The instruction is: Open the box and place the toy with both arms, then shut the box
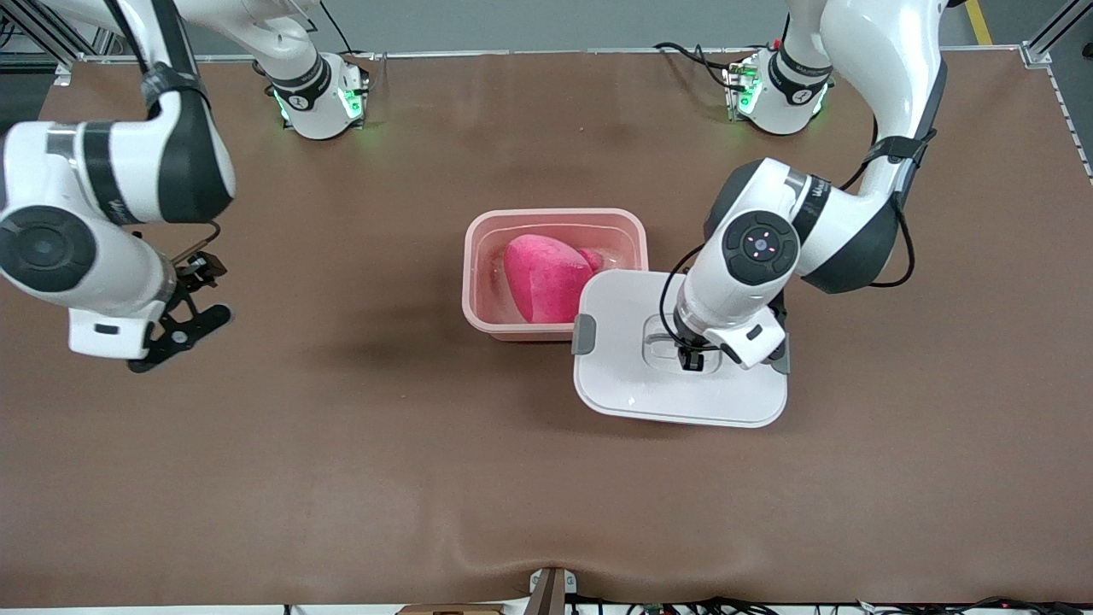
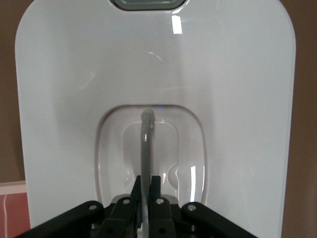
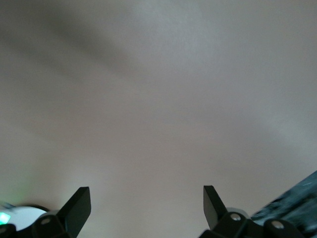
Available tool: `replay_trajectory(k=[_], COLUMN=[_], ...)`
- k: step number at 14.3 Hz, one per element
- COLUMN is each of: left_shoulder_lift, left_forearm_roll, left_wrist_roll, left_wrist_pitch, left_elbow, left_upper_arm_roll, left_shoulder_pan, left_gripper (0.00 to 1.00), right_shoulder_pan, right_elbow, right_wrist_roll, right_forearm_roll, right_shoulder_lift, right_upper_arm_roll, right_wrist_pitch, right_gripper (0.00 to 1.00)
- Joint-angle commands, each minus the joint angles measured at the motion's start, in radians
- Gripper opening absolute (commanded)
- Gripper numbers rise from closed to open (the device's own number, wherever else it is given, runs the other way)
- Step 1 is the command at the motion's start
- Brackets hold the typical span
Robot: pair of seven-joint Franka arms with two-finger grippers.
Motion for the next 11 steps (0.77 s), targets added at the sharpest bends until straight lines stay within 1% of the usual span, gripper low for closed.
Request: replay_trajectory(k=[1, 7, 11], left_shoulder_lift=[-0.016, -0.016, -0.010], left_forearm_roll=[0.006, 0.009, 0.012], left_wrist_roll=[-0.065, -0.188, -0.262], left_wrist_pitch=[-0.001, -0.001, -0.001], left_elbow=[-0.004, -0.002, -0.004], left_upper_arm_roll=[-0.014, -0.014, -0.014], left_shoulder_pan=[-0.024, -0.107, -0.162], left_gripper=[0.00, 0.00, 0.00], right_shoulder_pan=[-0.060, -0.126, -0.144], right_elbow=[-0.133, -0.194, -0.194], right_wrist_roll=[0.111, 0.236, 0.297], right_forearm_roll=[0.075, 0.168, 0.221], right_shoulder_lift=[-0.117, -0.226, -0.283], right_upper_arm_roll=[0.019, 0.020, 0.022], right_wrist_pitch=[0.027, 0.039, 0.038], right_gripper=[1.00, 1.00, 1.00])
